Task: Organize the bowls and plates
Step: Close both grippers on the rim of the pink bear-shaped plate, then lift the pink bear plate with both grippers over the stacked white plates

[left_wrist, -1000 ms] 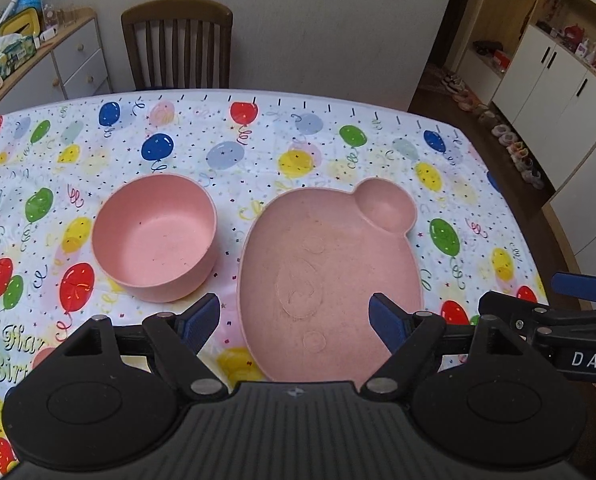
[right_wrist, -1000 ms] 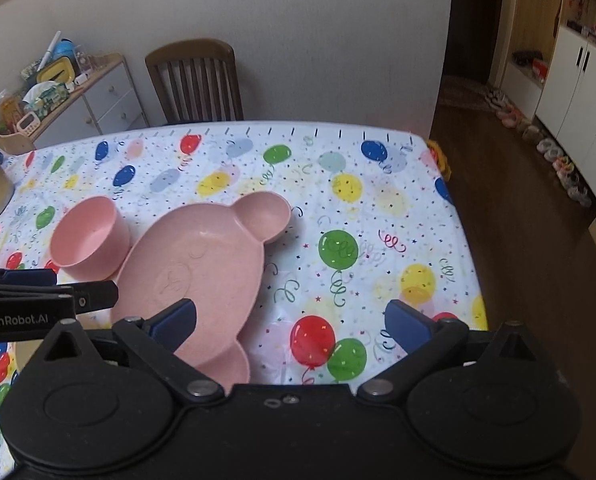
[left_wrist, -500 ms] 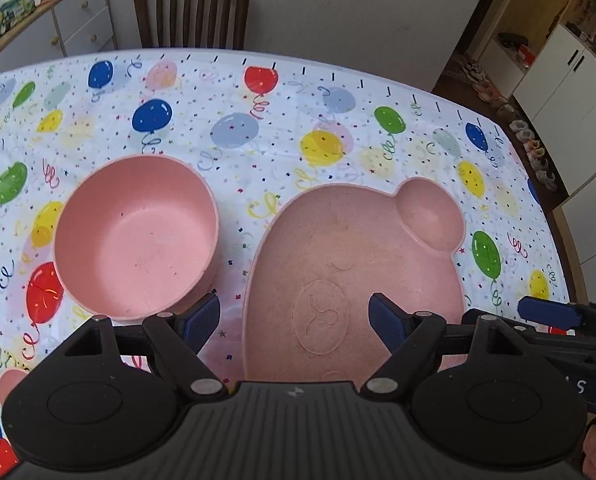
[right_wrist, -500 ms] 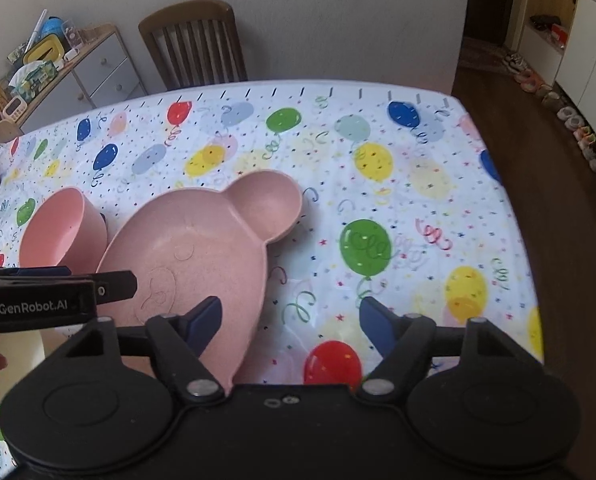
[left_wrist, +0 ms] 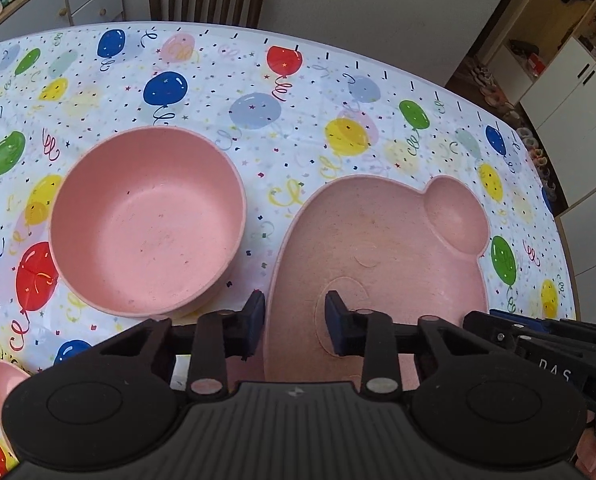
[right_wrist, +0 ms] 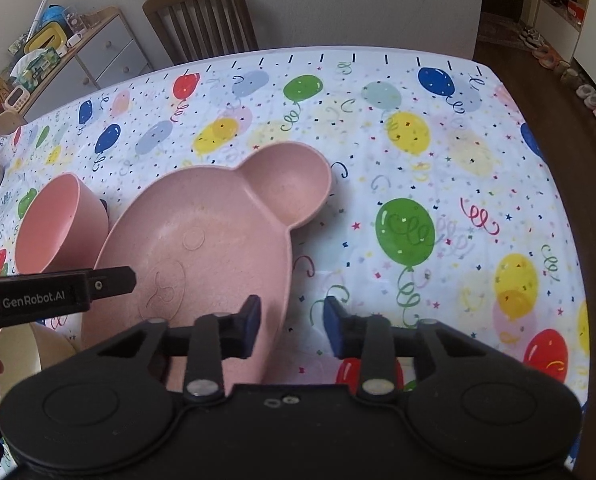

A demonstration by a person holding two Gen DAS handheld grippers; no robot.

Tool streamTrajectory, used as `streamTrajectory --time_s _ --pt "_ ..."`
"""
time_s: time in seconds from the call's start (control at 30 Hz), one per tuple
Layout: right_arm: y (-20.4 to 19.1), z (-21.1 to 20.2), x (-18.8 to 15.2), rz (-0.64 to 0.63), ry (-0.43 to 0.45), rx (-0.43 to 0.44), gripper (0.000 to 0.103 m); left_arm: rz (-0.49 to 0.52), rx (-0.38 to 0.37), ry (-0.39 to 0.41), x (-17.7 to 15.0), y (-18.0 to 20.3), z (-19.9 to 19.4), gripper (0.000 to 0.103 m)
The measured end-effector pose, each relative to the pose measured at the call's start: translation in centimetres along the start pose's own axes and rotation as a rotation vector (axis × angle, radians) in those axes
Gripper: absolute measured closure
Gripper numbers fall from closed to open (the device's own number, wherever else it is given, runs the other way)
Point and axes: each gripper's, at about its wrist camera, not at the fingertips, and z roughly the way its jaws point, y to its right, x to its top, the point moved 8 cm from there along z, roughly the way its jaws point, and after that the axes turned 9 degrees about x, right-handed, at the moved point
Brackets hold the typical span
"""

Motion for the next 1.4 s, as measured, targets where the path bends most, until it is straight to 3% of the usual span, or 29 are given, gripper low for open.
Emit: streamTrajectory --time_s 0.2,0.47,0.83,1.4 --pt "-0.1 0.0 0.0 0.024 0.007 0.016 0.098 -0.008 0.003 -0.007 -0.2 -0.3 -0.1 0.084" --pt "-0.1 -0.8 -0.6 0.017 0.005 -0.015 0.099 0.002 -0.025 -0.014 -1.3 0.1 -1.2 0.085" --pt "0.1 -5.0 -2.7 0.016 -0.004 -0.037 0.099 0.042 -0.108 -0.027 -4.0 1.5 -5.4 0.085" --pt "-0.3 -13.2 -10.6 0.063 -0.019 -0.066 0.098 0.165 -0.213 -0.070 -13.0 3.0 -13.5 0.085"
